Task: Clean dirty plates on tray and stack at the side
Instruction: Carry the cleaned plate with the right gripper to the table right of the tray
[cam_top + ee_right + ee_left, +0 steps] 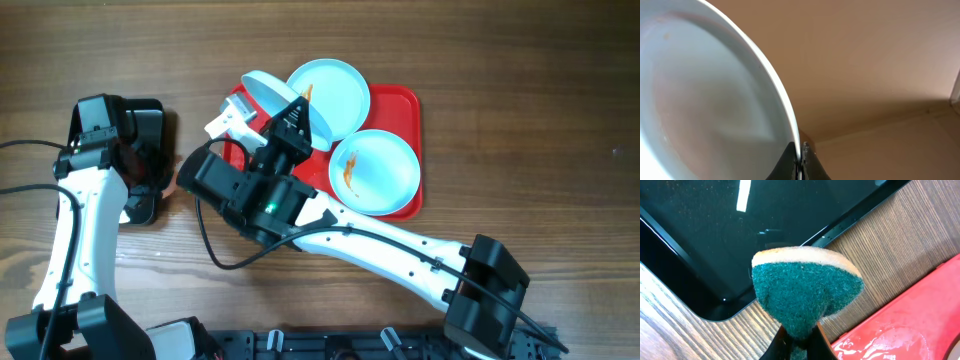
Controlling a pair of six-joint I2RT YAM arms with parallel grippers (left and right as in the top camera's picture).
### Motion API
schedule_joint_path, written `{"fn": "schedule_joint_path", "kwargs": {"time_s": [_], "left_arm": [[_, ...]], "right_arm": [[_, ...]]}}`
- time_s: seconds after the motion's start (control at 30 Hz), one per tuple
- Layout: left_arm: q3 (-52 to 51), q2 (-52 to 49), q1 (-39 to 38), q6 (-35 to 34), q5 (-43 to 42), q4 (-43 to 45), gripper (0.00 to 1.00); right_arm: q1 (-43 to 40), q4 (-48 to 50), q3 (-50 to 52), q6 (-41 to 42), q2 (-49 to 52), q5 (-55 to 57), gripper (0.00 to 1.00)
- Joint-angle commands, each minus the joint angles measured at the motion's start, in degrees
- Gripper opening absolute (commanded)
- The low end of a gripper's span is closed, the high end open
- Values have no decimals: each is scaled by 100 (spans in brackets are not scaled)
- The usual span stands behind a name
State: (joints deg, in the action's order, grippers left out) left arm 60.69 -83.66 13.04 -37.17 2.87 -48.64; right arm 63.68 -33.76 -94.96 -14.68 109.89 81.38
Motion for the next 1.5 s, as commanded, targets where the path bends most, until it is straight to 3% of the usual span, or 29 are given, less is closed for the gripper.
{"fn": "schedule_joint_path", "kwargs": {"time_s": [0.0, 0.2, 0.4, 0.63, 0.8, 0.93, 1.23, 1.47], "left_arm": [[-37, 138, 31, 76, -50, 11, 4], [-37, 138, 33, 79, -50, 11, 4], [-37, 138, 31, 79, -50, 11, 4], [-37, 138, 31, 79, -50, 9, 4], [-37, 138, 31, 79, -50, 9, 4], [-37, 138, 31, 79, -50, -11, 4], [-37, 138, 31, 76, -52, -46, 4], [-37, 138, 31, 76, -52, -39, 4]], "right_arm": [[7, 26, -7, 289, -221, -70, 4], [-66, -234, -7, 1119, -221, -787, 4], [-452, -966, -7, 2747, -258, -1888, 4], [-1679, -2055, -7, 4594, -1023, -3554, 4], [-3464, -2243, -7, 4572, -1805, -5949, 4], [-4658, -2450, -4, 4402, -1873, -7106, 4], [-6874, -2280, 962, 4994, -1838, -7250, 4], [-8168, -885, 2498, 5077, -1834, -7648, 4]]}}
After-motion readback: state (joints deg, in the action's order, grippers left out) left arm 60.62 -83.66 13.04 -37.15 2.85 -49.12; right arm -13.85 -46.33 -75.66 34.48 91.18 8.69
